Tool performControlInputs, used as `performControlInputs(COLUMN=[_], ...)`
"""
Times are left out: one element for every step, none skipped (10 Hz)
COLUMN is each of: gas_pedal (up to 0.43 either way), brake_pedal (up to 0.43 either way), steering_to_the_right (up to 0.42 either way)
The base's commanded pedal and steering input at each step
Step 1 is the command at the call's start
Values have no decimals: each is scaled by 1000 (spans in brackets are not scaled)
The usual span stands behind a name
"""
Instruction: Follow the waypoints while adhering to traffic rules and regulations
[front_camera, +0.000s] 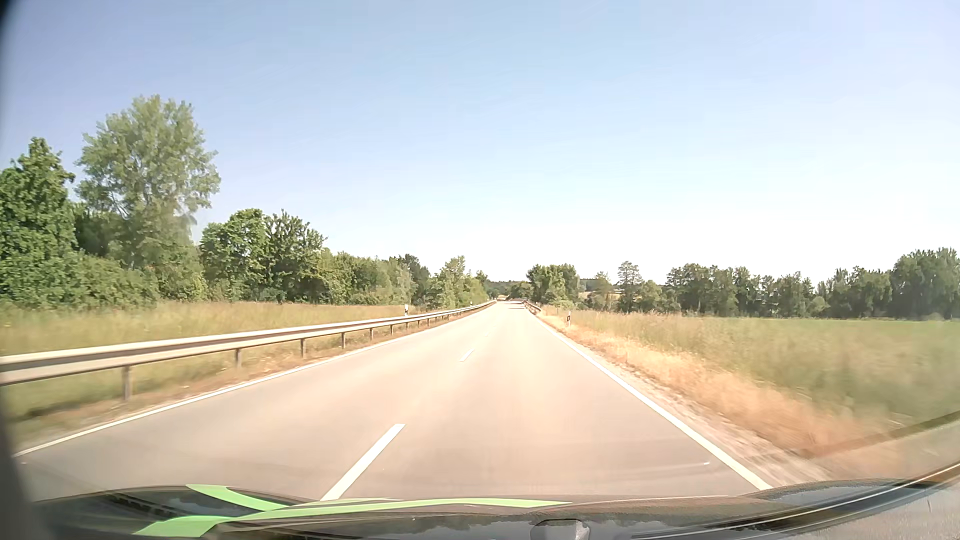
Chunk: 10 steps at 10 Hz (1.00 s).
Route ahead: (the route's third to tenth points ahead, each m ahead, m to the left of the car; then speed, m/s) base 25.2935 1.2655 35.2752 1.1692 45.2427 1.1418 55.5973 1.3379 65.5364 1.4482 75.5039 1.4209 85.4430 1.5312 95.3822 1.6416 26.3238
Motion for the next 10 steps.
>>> performControlInputs(gas_pedal=[287, 287, 299, 299, 280, 260, 248, 220, 209, 209], brake_pedal=[0, 0, 0, 0, 0, 0, 0, 0, 0, 0], steering_to_the_right=[0, 0, 0, 0, 0, 0, 0, 0, 0, 0])
